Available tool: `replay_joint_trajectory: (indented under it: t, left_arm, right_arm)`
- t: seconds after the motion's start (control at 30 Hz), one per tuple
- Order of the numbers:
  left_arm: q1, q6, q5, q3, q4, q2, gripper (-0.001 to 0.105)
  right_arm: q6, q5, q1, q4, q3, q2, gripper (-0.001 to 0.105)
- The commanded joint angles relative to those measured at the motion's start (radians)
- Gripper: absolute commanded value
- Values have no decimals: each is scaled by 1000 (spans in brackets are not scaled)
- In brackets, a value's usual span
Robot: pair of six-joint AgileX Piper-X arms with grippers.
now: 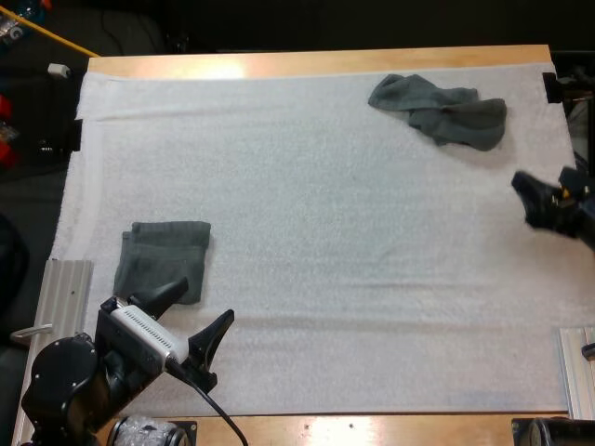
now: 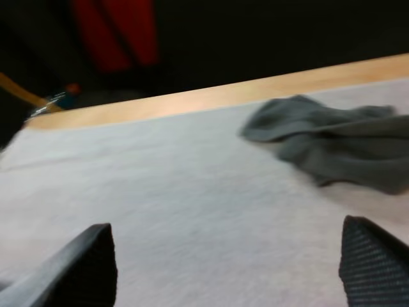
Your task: Pick towel from pile, fold and stack
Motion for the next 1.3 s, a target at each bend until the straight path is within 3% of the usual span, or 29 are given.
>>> replay_joint_trajectory:
  t: [0.0,0.4,0.93,1.27]
  left_arm:
    - [-4,-10,5,-8,-14,-1,69]
    - [-4,-10,5,-8,-14,-1,69]
    - [-4,-10,5,-8,-14,-1,69]
    - [-4,-10,5,-8,-14,-1,69]
  right_arm:
    - [12,32,0,-38,-13,45,70]
    - [94,152,14,-82,-159,417,70]
    - [113,448,210,-123,-404,837,70]
    - [113,474,218,-122,-508,1049,70]
